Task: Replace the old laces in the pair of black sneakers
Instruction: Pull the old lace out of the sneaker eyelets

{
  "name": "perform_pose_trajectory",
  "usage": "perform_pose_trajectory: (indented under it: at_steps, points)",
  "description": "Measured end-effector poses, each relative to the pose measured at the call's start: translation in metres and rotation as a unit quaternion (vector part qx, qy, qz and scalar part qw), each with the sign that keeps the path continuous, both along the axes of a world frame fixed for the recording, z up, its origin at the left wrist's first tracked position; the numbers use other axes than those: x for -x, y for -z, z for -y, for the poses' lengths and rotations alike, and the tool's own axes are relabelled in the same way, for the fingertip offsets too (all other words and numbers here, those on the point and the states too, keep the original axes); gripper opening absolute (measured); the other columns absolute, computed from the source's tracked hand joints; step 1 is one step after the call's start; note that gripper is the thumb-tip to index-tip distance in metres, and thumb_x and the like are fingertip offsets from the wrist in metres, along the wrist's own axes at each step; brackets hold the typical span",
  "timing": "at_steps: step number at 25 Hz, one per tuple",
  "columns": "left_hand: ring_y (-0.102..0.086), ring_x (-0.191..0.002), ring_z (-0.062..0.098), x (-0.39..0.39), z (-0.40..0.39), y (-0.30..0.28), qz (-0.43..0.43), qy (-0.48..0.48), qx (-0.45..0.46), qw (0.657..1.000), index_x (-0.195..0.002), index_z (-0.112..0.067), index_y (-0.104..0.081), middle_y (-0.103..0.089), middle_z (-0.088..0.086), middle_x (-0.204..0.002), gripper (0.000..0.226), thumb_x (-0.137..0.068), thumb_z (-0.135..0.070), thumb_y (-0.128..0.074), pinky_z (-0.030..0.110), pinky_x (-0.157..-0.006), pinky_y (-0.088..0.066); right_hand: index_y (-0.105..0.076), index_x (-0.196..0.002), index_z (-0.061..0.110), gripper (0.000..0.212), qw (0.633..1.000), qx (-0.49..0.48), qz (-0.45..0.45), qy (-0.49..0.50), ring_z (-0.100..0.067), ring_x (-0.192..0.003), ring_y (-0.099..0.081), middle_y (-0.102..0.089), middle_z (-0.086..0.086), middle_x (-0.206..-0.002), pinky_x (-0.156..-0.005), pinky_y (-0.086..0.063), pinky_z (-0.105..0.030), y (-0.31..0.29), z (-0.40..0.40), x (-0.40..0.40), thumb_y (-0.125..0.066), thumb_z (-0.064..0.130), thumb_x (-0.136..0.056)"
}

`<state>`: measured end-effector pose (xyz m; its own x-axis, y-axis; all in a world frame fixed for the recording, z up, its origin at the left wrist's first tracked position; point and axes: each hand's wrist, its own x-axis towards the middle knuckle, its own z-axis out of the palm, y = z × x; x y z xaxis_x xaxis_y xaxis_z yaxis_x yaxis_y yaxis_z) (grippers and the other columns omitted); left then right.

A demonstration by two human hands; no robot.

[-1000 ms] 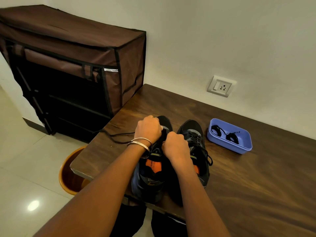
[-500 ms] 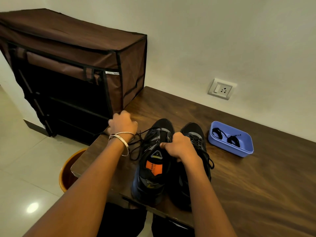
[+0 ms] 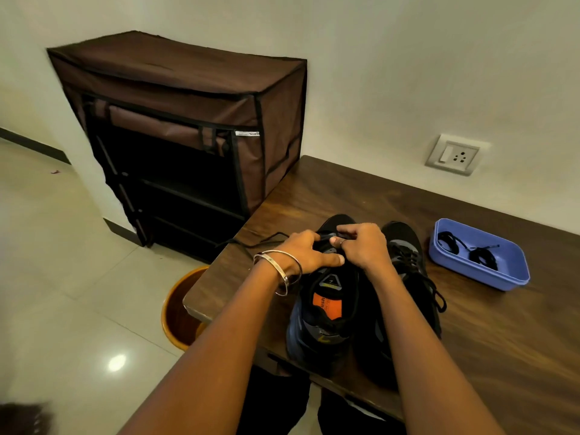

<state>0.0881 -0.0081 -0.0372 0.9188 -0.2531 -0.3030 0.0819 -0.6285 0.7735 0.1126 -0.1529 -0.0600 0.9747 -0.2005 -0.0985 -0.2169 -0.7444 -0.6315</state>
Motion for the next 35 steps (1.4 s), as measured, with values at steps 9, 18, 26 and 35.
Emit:
perform_pose_trajectory:
  at_steps: [9, 18, 26, 35]
  points:
    - [-0.053, -0.117, 0.026, -0.004, 0.009, 0.017, -0.005, -0.021, -0.014, 1.000, -0.148, -0.016, -0.031, -0.041, 0.008, -0.140, 0.096, -0.070, -0.048, -0.079, 0.038, -0.097, -0.050, -0.064, -0.090, 0.013, 0.018, 0.984, -0.101, 0.050, 0.137, -0.023, -0.096, -0.060, -0.065, -0.003, -0.098, -0.080, -0.049, -0.038, -0.012, -0.006, 0.006, -0.052, 0.022, -0.099]
    - [-0.052, -0.117, 0.032, -0.010, 0.017, 0.024, -0.020, -0.016, -0.054, 0.998, -0.143, -0.012, -0.037, -0.046, 0.015, -0.135, 0.091, -0.069, -0.052, -0.072, 0.044, -0.099, -0.049, -0.045, -0.105, 0.012, 0.016, 0.840, -0.488, 0.199, 0.129, -0.031, -0.074, -0.073, -0.071, -0.015, -0.077, -0.065, -0.061, -0.034, -0.079, 0.014, 0.037, -0.029, 0.013, -0.108]
    - [-0.059, -0.103, 0.028, -0.010, 0.023, 0.026, -0.009, -0.003, -0.056, 0.998, -0.117, -0.009, -0.059, -0.058, 0.011, -0.118, 0.058, -0.074, -0.046, -0.070, 0.042, -0.091, -0.053, -0.050, -0.102, 0.015, 0.008, 0.710, -0.607, 0.345, 0.091, -0.010, -0.053, -0.050, -0.049, 0.006, -0.057, -0.049, -0.042, -0.024, -0.092, 0.018, 0.042, -0.046, 0.010, -0.104]
    - [-0.055, -0.113, 0.028, -0.011, 0.025, 0.026, 0.010, 0.006, -0.038, 0.999, -0.140, -0.017, -0.042, -0.050, 0.012, -0.133, 0.070, -0.079, -0.037, -0.071, 0.036, -0.094, -0.049, -0.059, -0.120, 0.016, 0.027, 0.980, 0.150, 0.105, 0.075, -0.036, -0.125, -0.046, -0.053, -0.013, -0.130, -0.101, -0.040, -0.051, -0.055, 0.022, 0.034, -0.062, 0.012, -0.093]
